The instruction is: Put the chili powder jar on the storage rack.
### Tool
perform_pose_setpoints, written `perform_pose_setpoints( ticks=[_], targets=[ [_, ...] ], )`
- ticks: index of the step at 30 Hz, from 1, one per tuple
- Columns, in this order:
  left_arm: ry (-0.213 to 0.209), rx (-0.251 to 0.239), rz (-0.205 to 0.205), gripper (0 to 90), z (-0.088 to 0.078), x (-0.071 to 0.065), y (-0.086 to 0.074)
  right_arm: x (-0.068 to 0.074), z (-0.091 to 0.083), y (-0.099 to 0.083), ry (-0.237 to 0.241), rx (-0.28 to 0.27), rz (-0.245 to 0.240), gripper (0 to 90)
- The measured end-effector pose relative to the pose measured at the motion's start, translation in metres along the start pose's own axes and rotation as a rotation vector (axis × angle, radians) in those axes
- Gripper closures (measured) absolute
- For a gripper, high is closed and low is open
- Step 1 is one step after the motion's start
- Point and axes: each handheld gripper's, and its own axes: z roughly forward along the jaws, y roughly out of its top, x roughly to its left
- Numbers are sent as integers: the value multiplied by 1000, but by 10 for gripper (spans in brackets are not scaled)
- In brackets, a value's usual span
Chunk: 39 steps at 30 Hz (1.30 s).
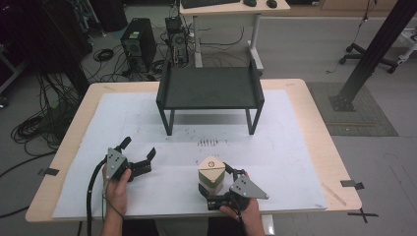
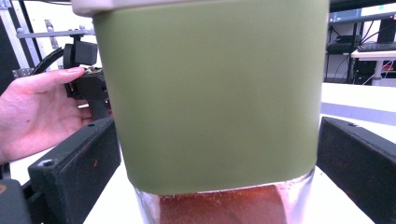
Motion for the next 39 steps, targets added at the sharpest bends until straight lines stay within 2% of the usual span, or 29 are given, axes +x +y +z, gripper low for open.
perform_pose_setpoints(
  ticks=[21,39],
  targets=[
    [1,-1,-2,2,0,0,0,2,1,0,-21,12,-22,9],
    [-1,-2,-1,2,0,0,0,2,1,0,-19,22,-28,167]
  ],
)
